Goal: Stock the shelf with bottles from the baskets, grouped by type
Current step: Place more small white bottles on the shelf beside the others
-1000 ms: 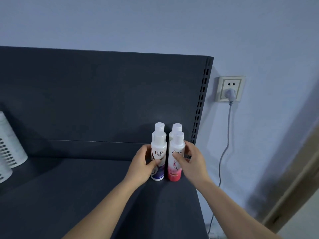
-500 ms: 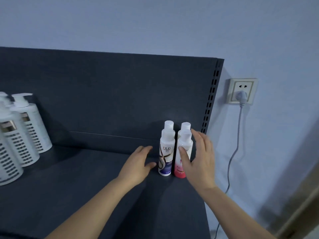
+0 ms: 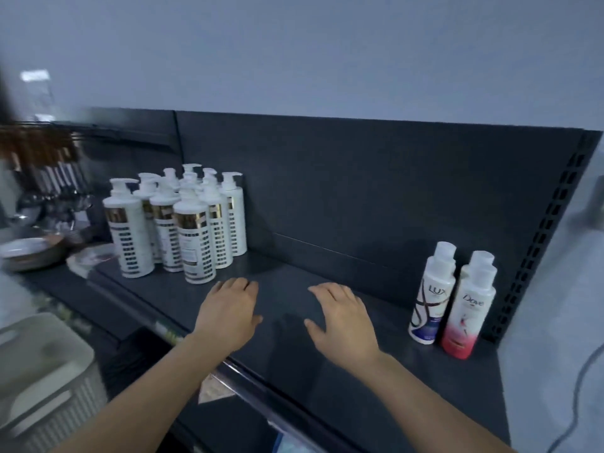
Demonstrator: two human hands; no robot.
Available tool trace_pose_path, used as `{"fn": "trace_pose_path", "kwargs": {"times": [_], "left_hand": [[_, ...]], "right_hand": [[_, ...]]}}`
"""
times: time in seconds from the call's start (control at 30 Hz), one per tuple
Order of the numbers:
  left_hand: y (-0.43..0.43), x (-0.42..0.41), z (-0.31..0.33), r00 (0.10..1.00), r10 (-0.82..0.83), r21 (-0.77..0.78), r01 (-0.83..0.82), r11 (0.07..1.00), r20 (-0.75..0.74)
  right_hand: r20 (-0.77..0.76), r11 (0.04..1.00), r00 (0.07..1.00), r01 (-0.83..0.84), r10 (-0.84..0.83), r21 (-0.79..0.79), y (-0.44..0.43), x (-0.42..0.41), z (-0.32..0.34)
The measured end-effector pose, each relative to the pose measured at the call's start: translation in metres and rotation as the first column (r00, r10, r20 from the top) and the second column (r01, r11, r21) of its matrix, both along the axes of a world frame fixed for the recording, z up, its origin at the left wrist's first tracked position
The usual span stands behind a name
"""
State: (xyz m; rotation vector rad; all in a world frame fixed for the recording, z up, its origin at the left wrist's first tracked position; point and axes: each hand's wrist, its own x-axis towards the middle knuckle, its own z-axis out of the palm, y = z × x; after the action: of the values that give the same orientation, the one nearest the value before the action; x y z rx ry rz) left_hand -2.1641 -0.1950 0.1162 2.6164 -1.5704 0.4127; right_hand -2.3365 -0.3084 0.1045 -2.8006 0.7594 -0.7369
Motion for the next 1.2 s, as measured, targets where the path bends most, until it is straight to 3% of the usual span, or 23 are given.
{"fn": "trace_pose_path", "kwargs": {"times": [0.23, 0.57, 0.9, 1.2], "left_hand": [[0.103, 0.061, 0.000, 0.972, 0.236, -0.006, -0.236, 0.972, -0.007], [0.268, 0.157, -0.023, 0.878, 0.475, 0.083, -0.469, 0.879, -0.059], [0.422, 0.256, -0.049, 0.780, 0.617, 0.126, -0.605, 0.786, -0.108], [0.508, 0.318, -0.098, 0.667, 0.720, 0.196, -0.693, 0.694, -0.191]], "right_hand": [[-0.162, 0.984, 0.970, -0.174, 0.180, 0.049, 0.067, 0.086, 0.001], [-0.264, 0.940, 0.902, -0.333, 0.342, 0.078, 0.199, 0.212, -0.015], [-0.355, 0.891, 0.818, -0.428, 0.452, 0.148, 0.333, 0.345, -0.049], [-0.403, 0.821, 0.717, -0.529, 0.568, 0.215, 0.412, 0.433, -0.088]]}}
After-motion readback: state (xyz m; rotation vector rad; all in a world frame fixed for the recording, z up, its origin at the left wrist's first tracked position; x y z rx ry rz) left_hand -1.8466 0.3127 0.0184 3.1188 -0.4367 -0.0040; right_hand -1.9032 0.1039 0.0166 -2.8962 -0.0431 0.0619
